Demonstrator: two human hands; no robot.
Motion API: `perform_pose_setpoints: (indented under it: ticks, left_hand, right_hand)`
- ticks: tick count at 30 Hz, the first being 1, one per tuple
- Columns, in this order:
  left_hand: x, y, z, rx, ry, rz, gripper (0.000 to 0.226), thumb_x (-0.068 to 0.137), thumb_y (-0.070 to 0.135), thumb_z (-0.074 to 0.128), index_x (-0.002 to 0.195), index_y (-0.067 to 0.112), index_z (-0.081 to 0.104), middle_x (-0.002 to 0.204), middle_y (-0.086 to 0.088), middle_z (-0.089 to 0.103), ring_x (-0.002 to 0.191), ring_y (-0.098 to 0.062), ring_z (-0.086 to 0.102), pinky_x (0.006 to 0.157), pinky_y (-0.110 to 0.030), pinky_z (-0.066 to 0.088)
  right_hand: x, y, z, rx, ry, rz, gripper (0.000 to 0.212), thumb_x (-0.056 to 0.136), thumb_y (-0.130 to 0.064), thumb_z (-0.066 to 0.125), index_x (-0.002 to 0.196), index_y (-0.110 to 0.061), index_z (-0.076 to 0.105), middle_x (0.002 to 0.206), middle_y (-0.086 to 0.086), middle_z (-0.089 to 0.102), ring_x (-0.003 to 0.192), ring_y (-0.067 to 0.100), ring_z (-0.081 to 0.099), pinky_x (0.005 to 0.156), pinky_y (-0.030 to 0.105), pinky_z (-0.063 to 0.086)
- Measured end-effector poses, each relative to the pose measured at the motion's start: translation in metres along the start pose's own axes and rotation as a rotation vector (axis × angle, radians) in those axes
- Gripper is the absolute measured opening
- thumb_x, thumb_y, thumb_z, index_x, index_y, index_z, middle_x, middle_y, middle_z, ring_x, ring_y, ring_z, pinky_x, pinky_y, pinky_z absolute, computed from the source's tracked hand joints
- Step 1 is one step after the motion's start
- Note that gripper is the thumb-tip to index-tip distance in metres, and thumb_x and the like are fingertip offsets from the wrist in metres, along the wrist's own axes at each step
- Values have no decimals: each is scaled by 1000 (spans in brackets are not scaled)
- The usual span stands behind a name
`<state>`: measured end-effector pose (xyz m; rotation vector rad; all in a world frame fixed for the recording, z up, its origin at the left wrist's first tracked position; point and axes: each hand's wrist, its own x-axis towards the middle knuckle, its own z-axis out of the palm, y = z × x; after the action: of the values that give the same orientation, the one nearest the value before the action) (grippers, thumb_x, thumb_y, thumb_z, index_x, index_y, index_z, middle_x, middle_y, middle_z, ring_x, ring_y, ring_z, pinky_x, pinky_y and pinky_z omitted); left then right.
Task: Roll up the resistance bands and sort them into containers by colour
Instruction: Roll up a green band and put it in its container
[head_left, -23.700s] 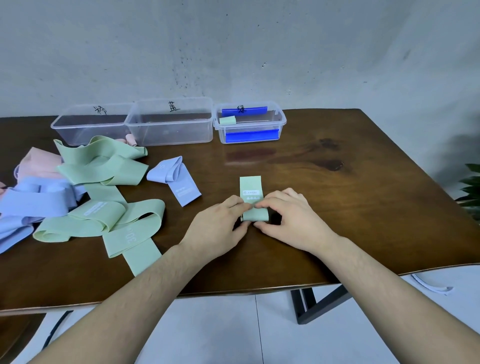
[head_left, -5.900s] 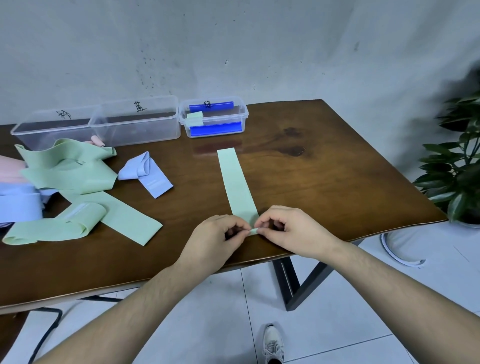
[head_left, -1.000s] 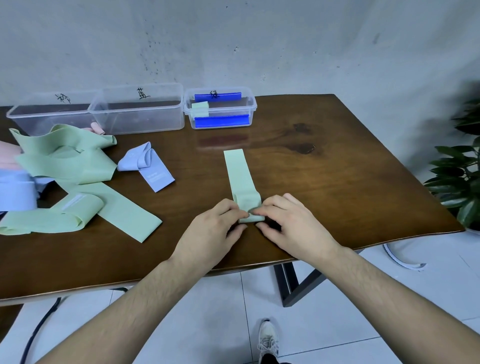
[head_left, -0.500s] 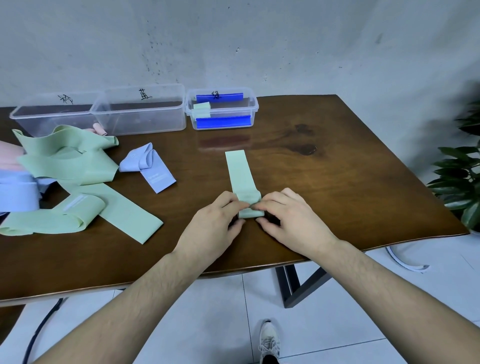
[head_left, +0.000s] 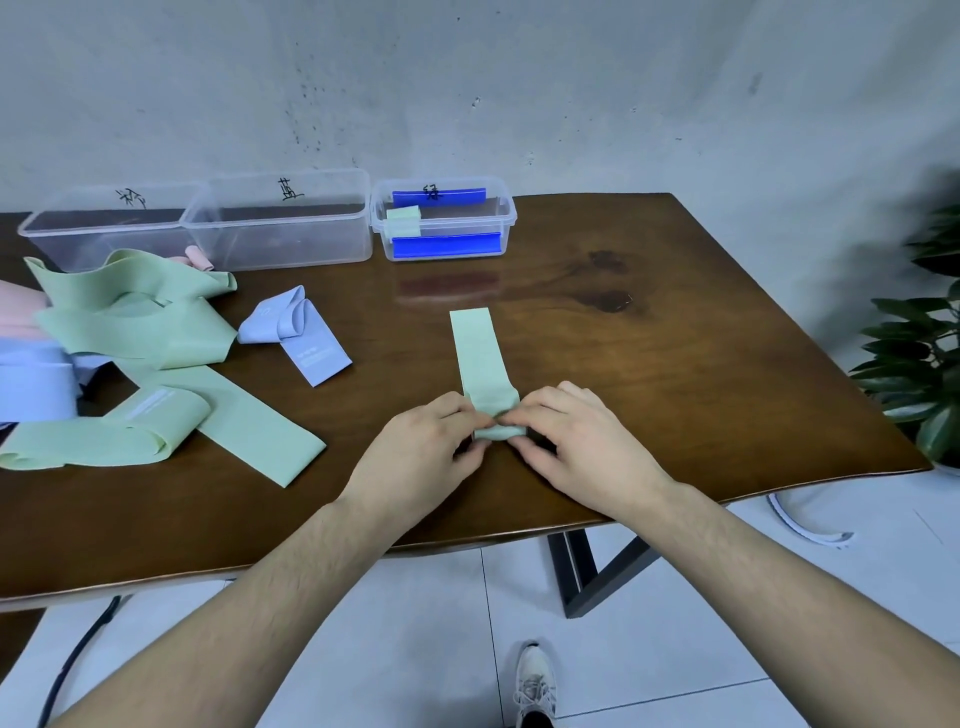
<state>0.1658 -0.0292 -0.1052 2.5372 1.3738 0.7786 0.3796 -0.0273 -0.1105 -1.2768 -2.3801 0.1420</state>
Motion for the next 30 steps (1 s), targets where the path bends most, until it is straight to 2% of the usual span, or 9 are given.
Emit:
perform_pose_setpoints:
  ticks: [6, 10, 14, 19, 21, 24, 27, 30]
  left_hand:
    - [-24, 3, -1, -40, 46, 54, 17, 81, 18, 79, 98, 18, 75, 95, 7, 69, 77, 6, 37, 71, -4, 37]
    - [-31, 4, 2, -58, 42, 40, 17, 81, 17, 79, 97, 16, 76, 96, 6, 69, 79, 9, 36, 77, 5, 31]
    - [-28, 3, 2, -94, 35, -19, 16, 85, 20, 77, 100, 18, 75, 97, 9, 66, 74, 6, 40, 71, 7, 30]
    - [-28, 6, -1, -70, -14, -82, 21, 92, 30, 67, 110, 21, 73, 111, 12, 51, 59, -7, 47, 63, -8, 43]
    - [-27, 8, -1, -63, -35, -96, 22, 93, 31, 66, 112, 21, 72, 122, 11, 48, 59, -4, 49, 65, -4, 39]
    - [-26, 8, -2, -54, -48, -81, 19, 94, 28, 66, 110, 21, 72, 135, 12, 50, 60, -2, 45, 66, 2, 31]
    - [-25, 8, -2, -57, -58, -65, 17, 92, 25, 68, 108, 21, 72, 135, 11, 55, 69, -1, 42, 67, 5, 30]
    - [-24, 4, -1, -78, -63, -35, 15, 92, 22, 67, 107, 19, 70, 122, 8, 63, 82, 9, 40, 74, 8, 29]
  right_hand:
    - [-23, -11, -1, 32, 36, -42, 20, 96, -27, 68, 116, -25, 71, 110, -14, 65, 91, 9, 52, 80, 31, 48]
    - [-28, -14, 1, 66, 49, -18, 18, 94, -26, 69, 112, -24, 71, 109, -13, 66, 90, 11, 52, 80, 34, 49]
    - [-29, -14, 3, 57, 77, 2, 22, 94, -27, 69, 115, -25, 72, 110, -13, 62, 94, 12, 49, 83, 36, 49]
    - [-29, -17, 2, -16, 105, 29, 25, 94, -34, 65, 115, -25, 74, 121, -7, 58, 107, 17, 46, 88, 37, 46]
    - [-27, -16, 2, -18, 88, 40, 23, 94, -32, 68, 115, -26, 74, 127, -8, 58, 111, 17, 46, 91, 37, 44]
    - [-24, -15, 2, 42, 53, 68, 24, 94, -33, 67, 117, -28, 73, 123, -16, 61, 110, 12, 48, 93, 36, 45]
    - [-24, -14, 1, 79, 40, 88, 24, 95, -35, 65, 118, -30, 72, 118, -20, 62, 108, 9, 48, 94, 34, 44]
    - [-24, -17, 0, 136, 10, 108, 27, 96, -33, 66, 123, -32, 68, 115, -22, 63, 104, 5, 48, 93, 29, 44]
